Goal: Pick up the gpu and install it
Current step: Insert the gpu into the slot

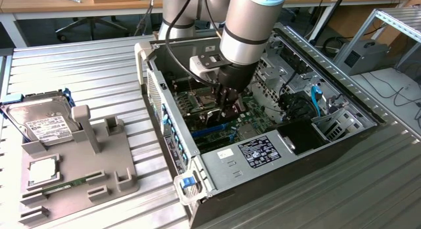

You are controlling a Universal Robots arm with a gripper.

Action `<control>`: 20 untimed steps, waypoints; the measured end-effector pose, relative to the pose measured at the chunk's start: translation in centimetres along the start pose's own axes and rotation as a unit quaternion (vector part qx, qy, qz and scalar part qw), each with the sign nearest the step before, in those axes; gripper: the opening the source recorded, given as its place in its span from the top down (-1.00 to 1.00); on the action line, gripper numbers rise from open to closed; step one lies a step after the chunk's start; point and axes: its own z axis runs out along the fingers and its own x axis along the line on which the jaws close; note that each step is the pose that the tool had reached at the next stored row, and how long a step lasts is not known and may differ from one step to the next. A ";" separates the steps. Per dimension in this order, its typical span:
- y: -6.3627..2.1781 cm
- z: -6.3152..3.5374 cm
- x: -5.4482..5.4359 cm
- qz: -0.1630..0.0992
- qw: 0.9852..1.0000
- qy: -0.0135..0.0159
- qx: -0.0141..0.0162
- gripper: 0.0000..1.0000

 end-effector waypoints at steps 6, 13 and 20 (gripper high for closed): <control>0.19 0.02 0.0 0.000 1.000 0.000 0.000 0.46; 0.20 0.23 0.0 0.000 1.000 0.000 0.000 0.46; 0.25 0.25 0.0 0.000 1.000 0.000 0.000 0.46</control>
